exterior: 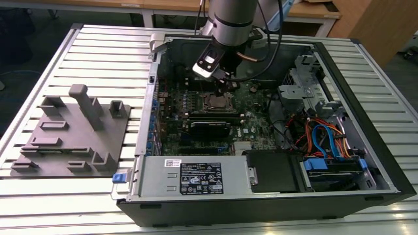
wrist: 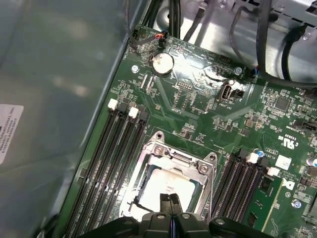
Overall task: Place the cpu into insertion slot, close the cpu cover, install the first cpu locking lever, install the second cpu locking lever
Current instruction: 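Install the first cpu locking lever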
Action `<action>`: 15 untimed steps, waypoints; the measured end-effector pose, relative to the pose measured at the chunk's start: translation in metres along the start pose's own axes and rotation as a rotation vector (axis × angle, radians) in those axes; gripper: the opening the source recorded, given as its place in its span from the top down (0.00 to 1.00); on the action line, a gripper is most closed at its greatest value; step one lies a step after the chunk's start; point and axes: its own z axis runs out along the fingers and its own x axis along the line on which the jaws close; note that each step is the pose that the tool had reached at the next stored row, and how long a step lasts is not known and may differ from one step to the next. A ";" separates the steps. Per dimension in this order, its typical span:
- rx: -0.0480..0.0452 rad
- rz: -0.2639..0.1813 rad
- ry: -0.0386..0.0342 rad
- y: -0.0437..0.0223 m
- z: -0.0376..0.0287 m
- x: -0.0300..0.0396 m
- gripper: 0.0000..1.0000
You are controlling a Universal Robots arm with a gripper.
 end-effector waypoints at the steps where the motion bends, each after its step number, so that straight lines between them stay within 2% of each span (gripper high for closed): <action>1: 0.0003 -0.010 0.0000 0.0000 0.0000 0.0000 0.90; 9: 0.0043 -0.150 0.0001 -0.0001 -0.0001 0.0000 0.90; 15: 0.0046 -0.164 0.0002 -0.0001 -0.0001 0.0000 0.90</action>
